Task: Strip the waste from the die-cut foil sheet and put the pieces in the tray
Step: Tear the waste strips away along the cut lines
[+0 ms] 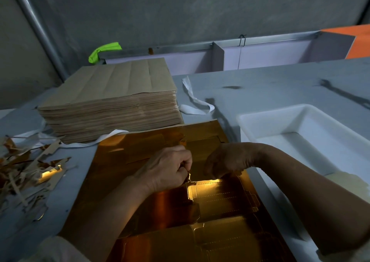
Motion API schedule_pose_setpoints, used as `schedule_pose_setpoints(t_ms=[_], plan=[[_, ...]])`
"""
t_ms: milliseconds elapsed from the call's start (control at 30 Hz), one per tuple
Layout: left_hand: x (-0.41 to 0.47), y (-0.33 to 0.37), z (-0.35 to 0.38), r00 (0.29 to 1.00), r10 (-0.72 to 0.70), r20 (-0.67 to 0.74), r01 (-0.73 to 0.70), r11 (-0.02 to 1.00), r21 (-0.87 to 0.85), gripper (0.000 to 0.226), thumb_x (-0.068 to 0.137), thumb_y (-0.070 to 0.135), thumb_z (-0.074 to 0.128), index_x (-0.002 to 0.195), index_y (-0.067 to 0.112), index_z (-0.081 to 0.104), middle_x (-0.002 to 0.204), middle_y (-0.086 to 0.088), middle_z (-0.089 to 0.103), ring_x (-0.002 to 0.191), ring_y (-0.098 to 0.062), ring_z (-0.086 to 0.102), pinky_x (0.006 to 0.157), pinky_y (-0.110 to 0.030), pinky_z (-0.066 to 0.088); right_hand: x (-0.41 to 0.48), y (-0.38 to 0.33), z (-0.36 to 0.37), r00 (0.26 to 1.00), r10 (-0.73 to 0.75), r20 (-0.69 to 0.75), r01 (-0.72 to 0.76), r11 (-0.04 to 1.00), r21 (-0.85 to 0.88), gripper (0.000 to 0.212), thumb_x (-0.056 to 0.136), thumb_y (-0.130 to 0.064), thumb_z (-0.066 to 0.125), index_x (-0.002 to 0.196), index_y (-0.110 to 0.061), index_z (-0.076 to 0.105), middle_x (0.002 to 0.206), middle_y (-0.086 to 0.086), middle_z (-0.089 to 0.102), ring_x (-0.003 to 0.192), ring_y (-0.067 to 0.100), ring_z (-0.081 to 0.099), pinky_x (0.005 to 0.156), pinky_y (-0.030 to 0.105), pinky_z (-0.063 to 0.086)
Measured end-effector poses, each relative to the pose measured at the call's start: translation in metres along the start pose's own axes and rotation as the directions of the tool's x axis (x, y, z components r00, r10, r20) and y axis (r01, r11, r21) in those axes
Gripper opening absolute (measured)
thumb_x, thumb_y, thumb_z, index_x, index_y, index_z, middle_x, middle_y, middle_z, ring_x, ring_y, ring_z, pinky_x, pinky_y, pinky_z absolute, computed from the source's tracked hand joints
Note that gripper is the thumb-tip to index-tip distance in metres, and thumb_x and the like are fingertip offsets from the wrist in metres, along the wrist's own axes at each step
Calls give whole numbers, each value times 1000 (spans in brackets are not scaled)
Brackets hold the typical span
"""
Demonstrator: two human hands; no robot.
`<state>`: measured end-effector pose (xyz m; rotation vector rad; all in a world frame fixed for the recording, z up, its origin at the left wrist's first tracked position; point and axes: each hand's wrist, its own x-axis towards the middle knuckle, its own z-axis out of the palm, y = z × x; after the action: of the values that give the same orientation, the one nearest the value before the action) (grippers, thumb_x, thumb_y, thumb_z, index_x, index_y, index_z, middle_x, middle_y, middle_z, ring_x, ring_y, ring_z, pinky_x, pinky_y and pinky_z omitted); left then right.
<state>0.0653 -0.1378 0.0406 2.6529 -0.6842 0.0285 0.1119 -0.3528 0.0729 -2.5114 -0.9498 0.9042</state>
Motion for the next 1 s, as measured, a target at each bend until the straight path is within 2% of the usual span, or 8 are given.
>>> schedule_pose_setpoints(t_ms=[133,267,400,500,633,700,833,1000], plan=[[-1,1,1,1000,-2,-10,2,1000,-7,20,85,6,54,82,26,56,92,13,51,79,-4,51,64,-18,42,0,0,2,999,-9,37,9,1000,3,28,95,-22,60,120,-13,67,122,4,66,111,19,61,97,36,47],[-3,3,4,1000,-21,-19,20,999,-25,19,86,6,54,83,24,56,94,11,51,77,-3,50,64,-15,39,3,4,4,999,12,52,-13,1000,17,28,94,-23,63,117,-8,66,118,18,66,100,34,63,81,36,47],[-7,4,7,999,-42,-33,41,999,-28,16,88,6,55,85,22,58,95,12,51,68,7,48,55,-10,36,3,5,4,999,19,41,-21,999,25,28,93,-25,65,112,-5,66,114,17,66,108,37,61,87,40,49],[-8,3,9,998,-53,-36,52,998,-41,16,89,5,56,86,21,59,97,12,51,67,8,48,55,-10,37,5,5,5,999,21,32,-22,999,44,23,92,-26,65,107,-9,67,108,14,67,97,30,62,85,42,49],[-9,2,11,997,-57,-57,53,996,-70,19,89,7,57,96,24,60,106,14,49,73,12,49,56,-8,40,4,4,4,1000,13,26,-15,995,95,18,91,-24,66,101,-8,68,79,-8,59,64,-4,54,61,15,40],[-9,2,13,994,-66,-85,58,994,-90,25,90,7,58,102,28,59,110,15,47,74,10,50,57,-7,41,4,3,3,1000,11,14,-13,995,100,19,91,-24,67,100,-7,67,82,-6,60,71,1,55,68,21,41],[-11,6,21,963,-169,-212,150,984,-100,33,90,4,56,100,36,53,108,16,44,72,-1,48,54,-11,40,4,3,4,1000,-7,-5,7,994,112,26,90,-23,66,104,-1,66,92,6,60,83,18,53,77,34,41],[-19,16,46,873,-408,-269,342,903,-260,35,94,5,51,95,40,46,104,25,39,96,4,44,66,-12,39,5,5,4,1000,-1,-4,2,995,100,29,90,-24,66,103,2,65,92,11,60,83,20,52,76,34,40]])
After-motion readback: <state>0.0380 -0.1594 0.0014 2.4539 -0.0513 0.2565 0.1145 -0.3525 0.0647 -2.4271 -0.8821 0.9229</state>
